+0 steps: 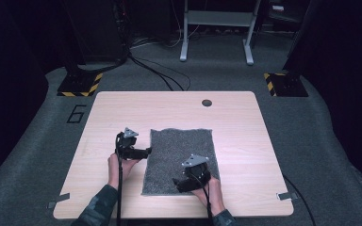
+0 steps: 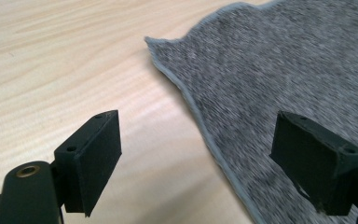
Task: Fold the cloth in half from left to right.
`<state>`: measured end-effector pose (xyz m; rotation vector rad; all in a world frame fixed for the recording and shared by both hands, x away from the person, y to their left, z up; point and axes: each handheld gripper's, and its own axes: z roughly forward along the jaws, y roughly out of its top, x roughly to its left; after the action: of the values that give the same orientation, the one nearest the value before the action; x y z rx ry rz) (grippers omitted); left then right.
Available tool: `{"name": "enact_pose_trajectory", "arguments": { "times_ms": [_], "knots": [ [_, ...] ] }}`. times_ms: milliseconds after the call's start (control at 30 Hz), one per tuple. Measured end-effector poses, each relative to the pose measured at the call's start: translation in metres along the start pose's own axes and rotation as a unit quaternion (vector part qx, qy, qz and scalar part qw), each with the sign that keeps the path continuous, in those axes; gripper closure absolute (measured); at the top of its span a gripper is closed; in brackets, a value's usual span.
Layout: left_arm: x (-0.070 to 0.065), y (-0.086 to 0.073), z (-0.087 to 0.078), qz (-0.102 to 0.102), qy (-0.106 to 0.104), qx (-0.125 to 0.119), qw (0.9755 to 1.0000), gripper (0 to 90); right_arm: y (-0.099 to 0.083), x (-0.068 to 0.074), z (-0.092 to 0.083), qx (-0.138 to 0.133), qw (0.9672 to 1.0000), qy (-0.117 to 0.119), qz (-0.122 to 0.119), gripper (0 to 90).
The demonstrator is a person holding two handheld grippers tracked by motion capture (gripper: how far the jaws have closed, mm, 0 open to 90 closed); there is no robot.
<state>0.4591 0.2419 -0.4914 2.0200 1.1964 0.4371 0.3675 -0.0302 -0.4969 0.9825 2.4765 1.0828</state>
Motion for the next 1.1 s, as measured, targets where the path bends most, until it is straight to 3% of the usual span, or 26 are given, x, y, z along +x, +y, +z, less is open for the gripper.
{"name": "enact_pose_trajectory", "arguments": {
  "times_ms": [33, 233, 533, 600, 800, 867, 1033, 1100],
  "knots": [
    [0.004, 0.004, 0.006, -0.012, -0.001, 0.002, 0.9999, 15.7, 0.002, 0.003, 0.002, -0.003, 1.0000, 0.002, -0.004, 12.3],
    [0.010, 0.012, 0.024, -0.029, 0.000, 0.006, 0.9996, 15.7, 0.009, 0.023, 0.012, 0.000, 0.9997, 0.020, -0.016, 13.9],
    [0.009, 0.028, 0.041, -0.015, 0.008, 0.016, 0.9997, 16.7, 0.017, 0.055, 0.029, 0.009, 0.9986, 0.042, -0.030, 17.2],
    [0.010, 0.032, 0.046, -0.022, 0.003, 0.015, 0.9996, 18.4, 0.019, 0.069, 0.036, 0.001, 0.9981, 0.048, -0.039, 21.3],
    [0.012, 0.037, 0.058, -0.019, 0.013, 0.014, 0.9996, 24.3, 0.023, 0.088, 0.046, 0.007, 0.9968, 0.053, -0.060, 28.7],
    [0.012, 0.038, 0.064, -0.024, 0.016, 0.013, 0.9995, 28.9, 0.024, 0.095, 0.053, 0.010, 0.9963, 0.053, -0.067, 35.7],
    [0.013, 0.038, 0.072, -0.021, 0.013, 0.018, 0.9995, 37.5, 0.025, 0.099, 0.059, 0.014, 0.9962, 0.046, -0.073, 47.8],
    [0.013, 0.037, 0.075, -0.029, 0.014, 0.020, 0.9993, 43.8, 0.025, 0.099, 0.061, 0.017, 0.9963, 0.046, -0.070, 52.1]
  ]
}}
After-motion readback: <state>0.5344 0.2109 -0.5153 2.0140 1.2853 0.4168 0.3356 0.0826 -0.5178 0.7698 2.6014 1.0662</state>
